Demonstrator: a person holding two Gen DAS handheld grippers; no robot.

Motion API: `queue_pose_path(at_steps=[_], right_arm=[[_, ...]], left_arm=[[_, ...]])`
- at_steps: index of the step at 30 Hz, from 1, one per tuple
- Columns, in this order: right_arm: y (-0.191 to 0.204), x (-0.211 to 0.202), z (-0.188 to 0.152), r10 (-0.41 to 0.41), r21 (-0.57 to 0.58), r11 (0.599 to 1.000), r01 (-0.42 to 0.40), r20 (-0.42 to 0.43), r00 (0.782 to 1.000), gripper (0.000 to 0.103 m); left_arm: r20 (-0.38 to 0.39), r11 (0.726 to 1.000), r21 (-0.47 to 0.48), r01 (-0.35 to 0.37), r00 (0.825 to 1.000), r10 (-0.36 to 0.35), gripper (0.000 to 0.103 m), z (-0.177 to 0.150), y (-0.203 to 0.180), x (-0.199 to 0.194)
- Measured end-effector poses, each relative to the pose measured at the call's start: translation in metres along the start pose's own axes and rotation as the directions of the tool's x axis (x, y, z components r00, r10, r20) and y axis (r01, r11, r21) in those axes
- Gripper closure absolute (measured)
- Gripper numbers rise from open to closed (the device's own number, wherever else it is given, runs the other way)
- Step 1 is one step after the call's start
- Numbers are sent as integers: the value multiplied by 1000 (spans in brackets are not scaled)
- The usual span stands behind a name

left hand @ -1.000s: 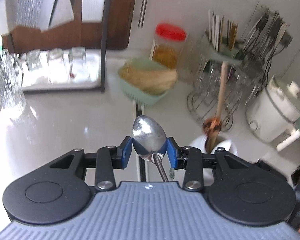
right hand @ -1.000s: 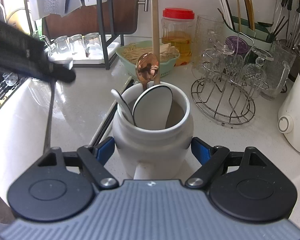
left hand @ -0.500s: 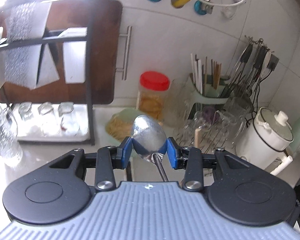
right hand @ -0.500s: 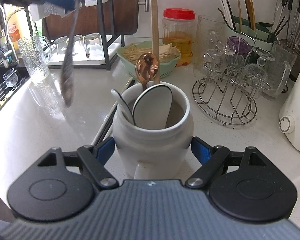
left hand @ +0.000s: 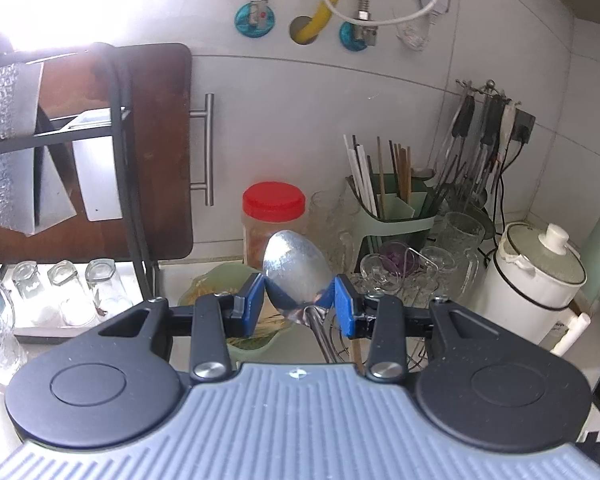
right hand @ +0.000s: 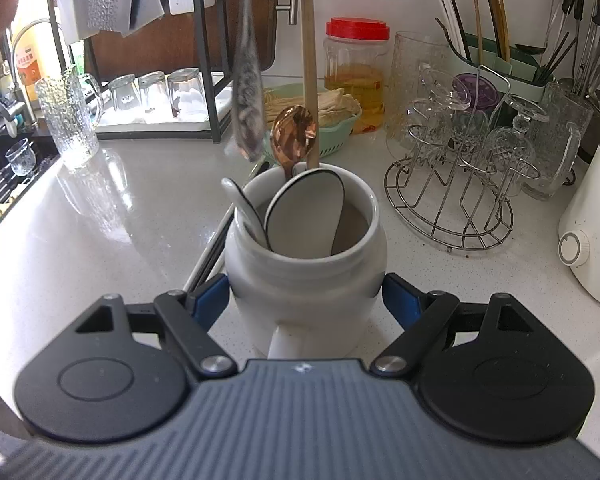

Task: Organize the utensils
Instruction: 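Lift the silver spoon with the left tool and carry it above the mug, then lower the silver spoon into the mug and open the left tool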

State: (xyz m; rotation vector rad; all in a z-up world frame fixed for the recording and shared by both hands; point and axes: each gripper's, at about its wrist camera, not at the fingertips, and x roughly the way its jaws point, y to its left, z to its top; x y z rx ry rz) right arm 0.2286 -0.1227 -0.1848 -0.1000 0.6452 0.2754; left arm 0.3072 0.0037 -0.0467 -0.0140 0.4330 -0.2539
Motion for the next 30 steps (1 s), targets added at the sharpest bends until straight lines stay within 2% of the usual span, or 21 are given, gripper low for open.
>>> queue_pose_path(at_steps=[10, 17, 23, 30], right_arm=[[0, -1, 0, 2, -6, 1000, -2, 8, 1000, 17], [0, -1, -1, 6, -6, 1000, -6, 13, 1000, 17], [0, -1, -2, 7, -2, 1000, -7, 20, 1000, 17], [-1, -1, -3, 8, 5, 1000, -8, 27, 1000, 17]], left_arm=[[2, 998, 56, -5, 1000, 5, 60, -16, -9, 0], [-37, 997, 81, -6, 999, 9, 60, -22, -11, -10], [-105, 996, 84, 28, 994, -19, 60, -17, -12, -21], [-206, 992, 58, 109, 974, -95, 62, -12, -15, -27]])
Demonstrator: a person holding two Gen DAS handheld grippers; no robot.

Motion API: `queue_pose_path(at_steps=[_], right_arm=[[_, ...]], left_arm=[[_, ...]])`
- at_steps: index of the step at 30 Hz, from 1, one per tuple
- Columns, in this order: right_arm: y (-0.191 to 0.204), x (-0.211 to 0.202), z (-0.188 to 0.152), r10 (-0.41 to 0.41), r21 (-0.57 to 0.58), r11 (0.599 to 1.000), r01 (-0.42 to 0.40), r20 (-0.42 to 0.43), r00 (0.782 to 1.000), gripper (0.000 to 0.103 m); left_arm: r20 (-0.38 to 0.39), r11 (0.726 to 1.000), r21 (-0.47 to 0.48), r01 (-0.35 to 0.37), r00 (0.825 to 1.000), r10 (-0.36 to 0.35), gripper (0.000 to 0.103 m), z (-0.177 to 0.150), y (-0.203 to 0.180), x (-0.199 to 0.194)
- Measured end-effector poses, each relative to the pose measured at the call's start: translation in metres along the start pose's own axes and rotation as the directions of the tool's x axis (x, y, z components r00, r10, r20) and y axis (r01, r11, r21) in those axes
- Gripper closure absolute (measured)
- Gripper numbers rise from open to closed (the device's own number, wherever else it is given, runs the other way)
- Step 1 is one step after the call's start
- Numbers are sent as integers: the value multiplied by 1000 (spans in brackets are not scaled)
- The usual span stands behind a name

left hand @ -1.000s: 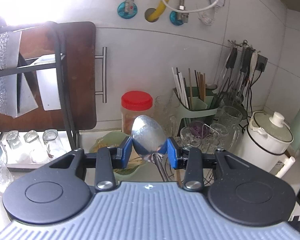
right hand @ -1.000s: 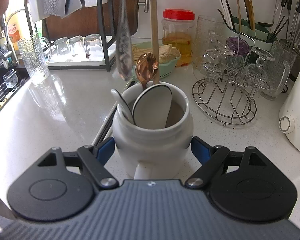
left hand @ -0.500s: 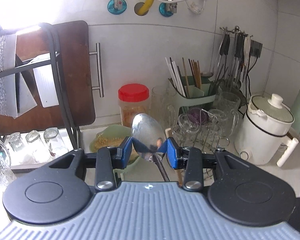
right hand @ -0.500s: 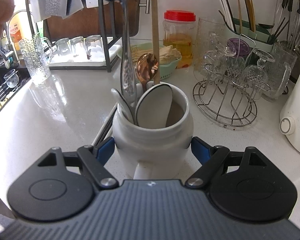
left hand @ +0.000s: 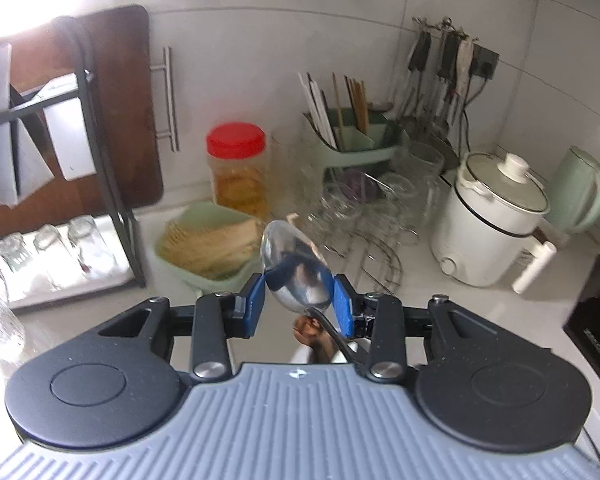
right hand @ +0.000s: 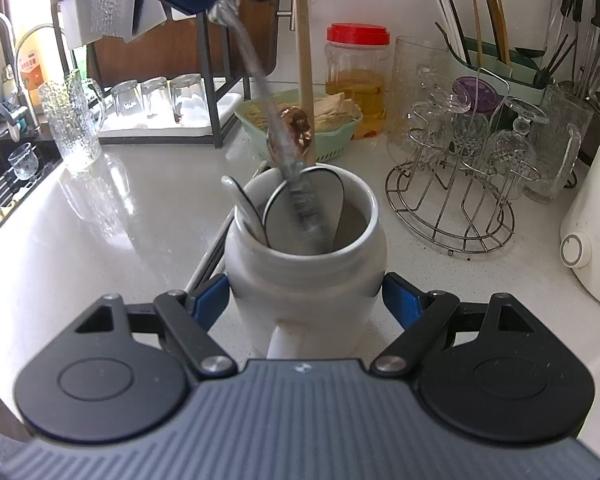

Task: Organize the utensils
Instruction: 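Lower the silver spoon into the mug and open the left tool, then move the left tool away from the mug toward the chopsticks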

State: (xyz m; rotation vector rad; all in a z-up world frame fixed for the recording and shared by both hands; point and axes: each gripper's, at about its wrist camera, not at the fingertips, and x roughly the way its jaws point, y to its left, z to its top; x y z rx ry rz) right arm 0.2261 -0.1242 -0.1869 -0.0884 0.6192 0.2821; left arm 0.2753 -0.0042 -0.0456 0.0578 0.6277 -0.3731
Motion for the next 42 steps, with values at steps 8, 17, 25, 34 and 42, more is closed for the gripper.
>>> queue_pose_path(at_steps=[8, 17, 25, 34, 42], right_arm=[[-1, 0, -2, 0, 3, 1000, 0, 8, 1000, 17], [-1, 0, -1, 2, 1, 1000, -2, 6, 1000, 17], [-1, 2, 0, 4, -5, 1000, -4, 8, 1000, 17], [-2, 2, 0, 6, -10, 1000, -6, 9, 1000, 17], [-1, 2, 0, 3, -5, 1000, -3, 11, 1000, 17]], left_arm=[[-80, 998, -19, 60, 995, -61, 67, -2, -3, 7], [-192, 990, -46, 130, 972, -137, 90, -3, -13, 15], [-281, 982, -72, 174, 941, -187, 97, -3, -21, 30], [-346, 976, -113, 185, 914, -213, 97, -5, -20, 42], [-319, 976, -101, 195, 923, -218, 96, -1, -19, 35]])
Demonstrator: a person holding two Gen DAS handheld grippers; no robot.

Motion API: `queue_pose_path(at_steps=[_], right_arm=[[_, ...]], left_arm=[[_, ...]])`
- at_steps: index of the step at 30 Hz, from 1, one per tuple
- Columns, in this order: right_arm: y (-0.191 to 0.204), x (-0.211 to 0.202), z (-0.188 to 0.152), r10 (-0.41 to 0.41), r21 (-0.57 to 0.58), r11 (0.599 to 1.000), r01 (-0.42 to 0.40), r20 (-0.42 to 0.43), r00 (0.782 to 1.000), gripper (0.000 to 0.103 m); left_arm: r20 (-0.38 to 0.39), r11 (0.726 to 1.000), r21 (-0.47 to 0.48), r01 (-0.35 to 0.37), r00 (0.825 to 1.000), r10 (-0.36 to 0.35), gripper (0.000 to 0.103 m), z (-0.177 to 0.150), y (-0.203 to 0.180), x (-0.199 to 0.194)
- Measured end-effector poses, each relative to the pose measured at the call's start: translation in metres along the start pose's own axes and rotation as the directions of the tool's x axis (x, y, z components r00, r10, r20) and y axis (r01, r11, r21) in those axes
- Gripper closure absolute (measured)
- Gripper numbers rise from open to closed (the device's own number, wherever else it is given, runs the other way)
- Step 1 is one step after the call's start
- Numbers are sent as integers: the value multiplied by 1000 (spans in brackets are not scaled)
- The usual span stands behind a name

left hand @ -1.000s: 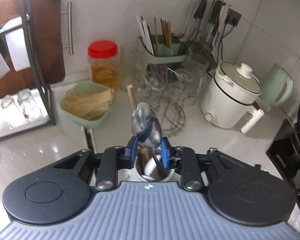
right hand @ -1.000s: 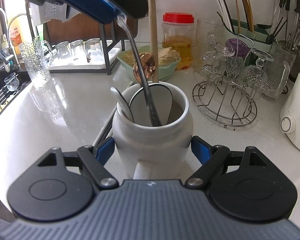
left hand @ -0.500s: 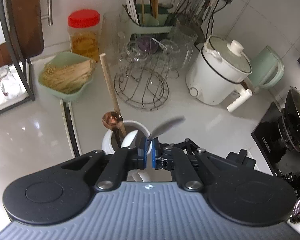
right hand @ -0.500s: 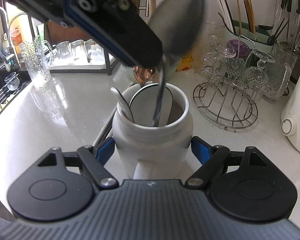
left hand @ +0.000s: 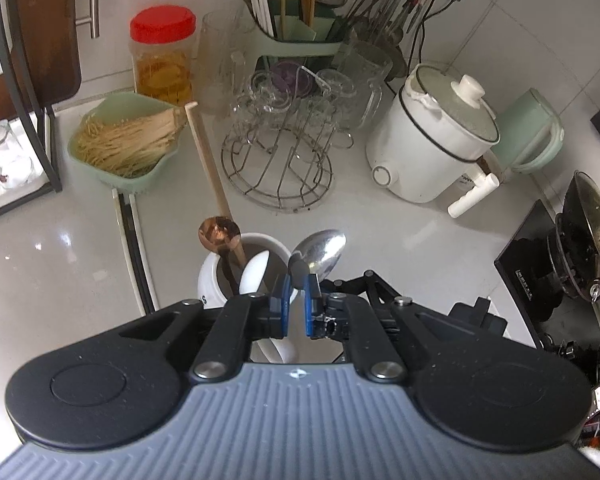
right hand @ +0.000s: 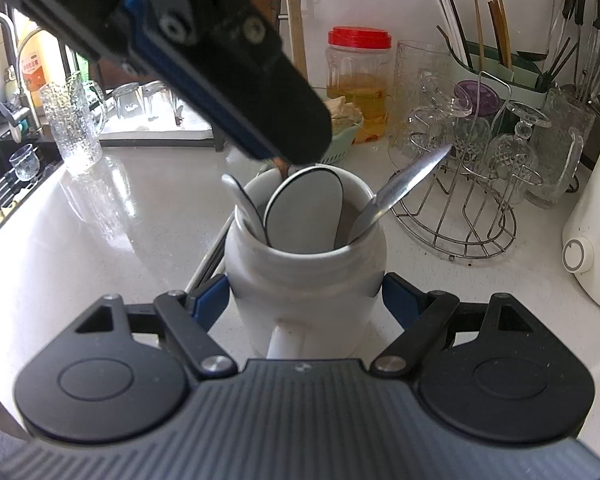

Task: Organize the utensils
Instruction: 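Move the left tool away from the mug toward the chopsticks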

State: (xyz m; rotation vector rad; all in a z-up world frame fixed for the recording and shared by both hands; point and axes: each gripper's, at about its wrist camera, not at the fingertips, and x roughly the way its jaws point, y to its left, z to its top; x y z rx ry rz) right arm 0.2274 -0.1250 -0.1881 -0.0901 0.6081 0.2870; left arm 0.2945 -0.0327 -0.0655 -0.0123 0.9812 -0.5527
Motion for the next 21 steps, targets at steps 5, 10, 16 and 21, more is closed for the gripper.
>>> queue_pose_path(at_steps=[5, 10, 16, 21], right_arm=[[1, 0, 1, -8, 7, 1000, 8, -2, 1000, 17], [3, 1, 1, -17, 15, 1000, 17, -2, 1000, 17], [6, 2, 2, -34, 28, 999, 34, -5, 999, 17], [8, 2, 2, -45, 41, 998, 46, -7, 999, 17]], left_arm=[[49, 1000, -11, -20, 999, 20, 71, -4, 7, -13], [112, 998, -24, -57, 992, 59, 65, -11, 18, -30], [171, 992, -42, -117, 978, 123, 64, -22, 35, -43], [182, 984, -96, -149, 969, 165, 64, -32, 57, -44]])
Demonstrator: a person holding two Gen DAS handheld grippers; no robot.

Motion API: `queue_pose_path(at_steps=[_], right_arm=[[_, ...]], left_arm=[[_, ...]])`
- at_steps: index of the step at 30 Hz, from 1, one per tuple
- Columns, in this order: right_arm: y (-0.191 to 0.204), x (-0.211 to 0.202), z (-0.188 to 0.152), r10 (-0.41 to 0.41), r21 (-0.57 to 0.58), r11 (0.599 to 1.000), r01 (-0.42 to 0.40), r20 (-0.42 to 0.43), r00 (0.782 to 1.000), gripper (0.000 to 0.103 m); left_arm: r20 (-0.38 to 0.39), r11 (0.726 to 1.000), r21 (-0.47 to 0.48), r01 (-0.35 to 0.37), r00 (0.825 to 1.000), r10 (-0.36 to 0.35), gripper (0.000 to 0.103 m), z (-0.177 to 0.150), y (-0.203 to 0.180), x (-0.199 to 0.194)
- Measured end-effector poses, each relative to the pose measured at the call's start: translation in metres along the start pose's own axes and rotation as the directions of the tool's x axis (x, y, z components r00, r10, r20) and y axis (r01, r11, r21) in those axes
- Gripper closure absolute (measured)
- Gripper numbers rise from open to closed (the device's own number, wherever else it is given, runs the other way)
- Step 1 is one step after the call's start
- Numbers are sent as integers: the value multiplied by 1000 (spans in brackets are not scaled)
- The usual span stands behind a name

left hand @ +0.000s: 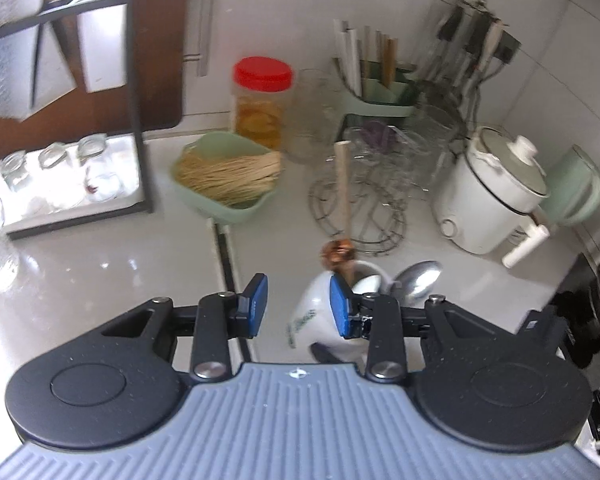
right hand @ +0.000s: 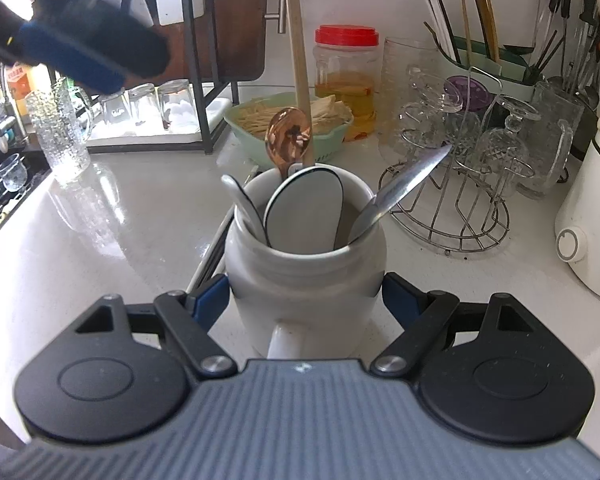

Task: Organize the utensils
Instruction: 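Move the left tool away from the mug toward the chopsticks, then lower the left tool onto the white chopstick and close on it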

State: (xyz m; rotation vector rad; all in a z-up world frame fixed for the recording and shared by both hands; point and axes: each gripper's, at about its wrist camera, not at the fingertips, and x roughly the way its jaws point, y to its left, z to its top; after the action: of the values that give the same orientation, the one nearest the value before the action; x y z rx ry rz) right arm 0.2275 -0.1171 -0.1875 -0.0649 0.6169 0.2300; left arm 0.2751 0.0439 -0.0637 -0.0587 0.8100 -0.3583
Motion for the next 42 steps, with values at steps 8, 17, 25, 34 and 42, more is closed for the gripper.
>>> queue_pose_path(at_steps=[8, 17, 25, 34, 42], right_arm=[[1, 1, 2, -10, 7, 1000, 10, -12, 1000, 17], [1, 2, 6, -16, 15, 1000, 16, -35, 999, 17], [3, 3, 8, -25, 20, 999, 26, -53, 998, 17], [4, 3, 8, -36, 30, 999, 38, -55, 998, 17], [3, 3, 8, -34, 31, 999, 35, -53, 998, 17]], left_arm=[[-28, 996, -55, -76, 997, 75, 64, -17, 42, 28], [-107, 990, -108, -90, 991, 78, 64, -41, 77, 80], [-138, 990, -115, -77, 989, 61, 64, -58, 85, 115], [-157, 995, -73, -71, 986, 59, 64, -62, 81, 138], [-146, 995, 29, -93, 985, 96, 64, -59, 66, 144]])
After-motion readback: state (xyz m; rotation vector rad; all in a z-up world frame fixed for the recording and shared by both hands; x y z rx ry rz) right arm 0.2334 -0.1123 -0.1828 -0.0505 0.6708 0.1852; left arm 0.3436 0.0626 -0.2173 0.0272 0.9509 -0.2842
